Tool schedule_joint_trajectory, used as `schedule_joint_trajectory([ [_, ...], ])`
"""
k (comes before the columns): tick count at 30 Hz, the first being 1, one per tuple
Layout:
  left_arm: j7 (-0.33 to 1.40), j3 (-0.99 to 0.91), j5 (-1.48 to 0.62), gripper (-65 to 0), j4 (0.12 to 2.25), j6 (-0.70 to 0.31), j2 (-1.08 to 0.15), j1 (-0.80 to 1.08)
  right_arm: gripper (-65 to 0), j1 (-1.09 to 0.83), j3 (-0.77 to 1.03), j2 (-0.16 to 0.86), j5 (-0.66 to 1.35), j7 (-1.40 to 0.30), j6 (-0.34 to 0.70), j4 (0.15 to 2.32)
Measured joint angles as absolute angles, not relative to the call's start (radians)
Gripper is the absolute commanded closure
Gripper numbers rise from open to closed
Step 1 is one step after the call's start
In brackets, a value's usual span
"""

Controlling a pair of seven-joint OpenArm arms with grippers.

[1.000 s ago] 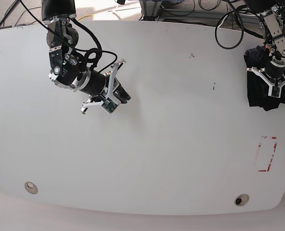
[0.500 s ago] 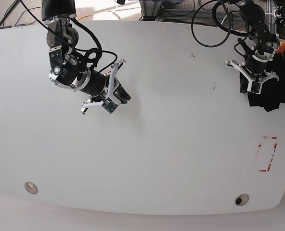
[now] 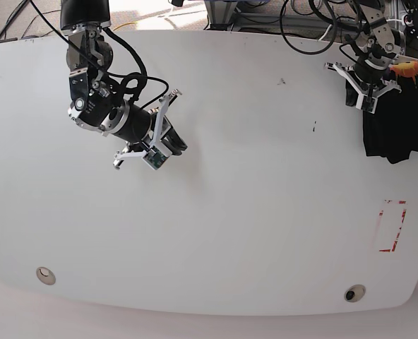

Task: Layout the t-shirt on the table in an organized manner, then fold the t-shirt properly
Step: 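Carry the folded shirt with the left gripper to the table edge, then release the shirt at the table edge and open the left gripper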

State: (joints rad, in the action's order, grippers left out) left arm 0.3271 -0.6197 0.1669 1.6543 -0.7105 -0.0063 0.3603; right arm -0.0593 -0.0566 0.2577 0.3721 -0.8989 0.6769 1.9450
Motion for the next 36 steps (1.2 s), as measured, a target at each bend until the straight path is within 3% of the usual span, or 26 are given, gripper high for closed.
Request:
schedule_joint_trajectory([
  [16,0.311,-0.744,0.157,0.0,1.455,-0.701,-0.173,0.269,-5.7,-0.060,-0.054,0.260,0.374,-0.899,0.677,1.945],
  [36,0.339,-0.686,0.103,0.0,1.521,-0.708,-0.138,0.183,-5.7,-0.059,-0.054,0.255,0.373,-0.899,0.677,1.945],
])
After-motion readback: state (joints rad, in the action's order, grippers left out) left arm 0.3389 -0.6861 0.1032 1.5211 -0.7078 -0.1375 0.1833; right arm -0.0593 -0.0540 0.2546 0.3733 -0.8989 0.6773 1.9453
